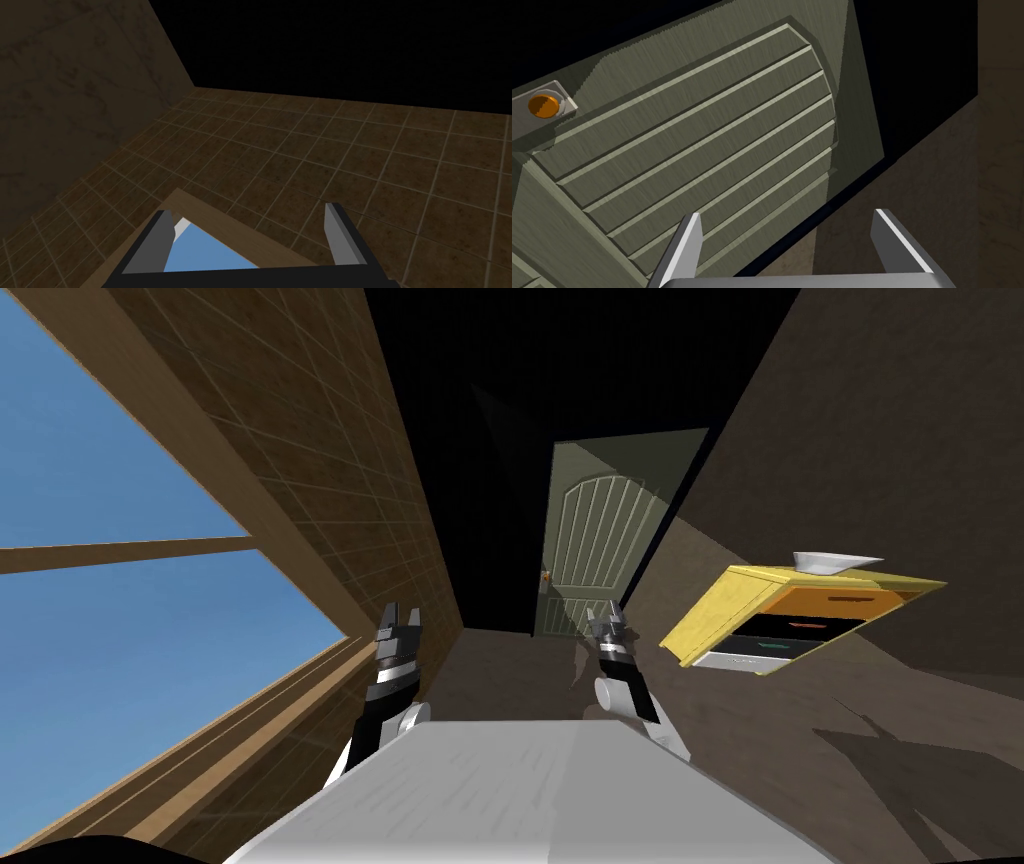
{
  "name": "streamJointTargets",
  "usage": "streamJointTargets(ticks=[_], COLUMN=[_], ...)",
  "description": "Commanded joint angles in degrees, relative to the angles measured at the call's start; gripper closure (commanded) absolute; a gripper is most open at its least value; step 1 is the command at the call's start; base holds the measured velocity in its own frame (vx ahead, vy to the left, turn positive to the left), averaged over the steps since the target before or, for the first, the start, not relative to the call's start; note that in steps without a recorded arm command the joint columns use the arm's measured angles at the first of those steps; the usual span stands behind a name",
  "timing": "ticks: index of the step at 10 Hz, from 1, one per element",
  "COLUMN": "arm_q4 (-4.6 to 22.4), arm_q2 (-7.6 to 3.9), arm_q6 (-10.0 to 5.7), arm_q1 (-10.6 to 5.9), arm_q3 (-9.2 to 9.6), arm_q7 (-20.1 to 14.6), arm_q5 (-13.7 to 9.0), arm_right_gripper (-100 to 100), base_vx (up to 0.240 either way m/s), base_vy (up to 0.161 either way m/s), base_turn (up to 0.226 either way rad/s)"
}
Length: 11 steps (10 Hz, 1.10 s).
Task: Pull the door open
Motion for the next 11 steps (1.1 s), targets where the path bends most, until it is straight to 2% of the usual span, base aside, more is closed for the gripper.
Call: streamJointTargets(ticks=[1, 5, 6, 9, 10, 11], arm_q4=[2.86, 10.67, 11.47, 17.55, 18.08, 20.13], arm_q2=[-0.31, -1.18, -1.18, -1.78, -1.78, -1.97], arm_q6=[0.17, 0.42, 0.42, 0.62, 0.62, 0.68], arm_q1=[-1.55, -6.43, -6.43, -10.20, -10.20, -11.46], arm_q3=[-1.20, -4.58, -4.58, -7.20, -7.20, -8.07], arm_q7=[-2.86, -9.49, -10.00, -15.35, -15.53, -17.37], arm_q5=[-0.99, -3.66, -3.66, -5.72, -5.72, -6.41], arm_right_gripper=[-100, -100, -100, -100, -100, -100], base_vx=[0.088, 0.090, 0.054, 0.062, 0.055, 0.049], base_vy=[-0.038, -0.049, -0.051, -0.036, -0.043, -0.037], base_turn=[0.190, 0.207, 0.052, 0.184, 0.058, 0.106])
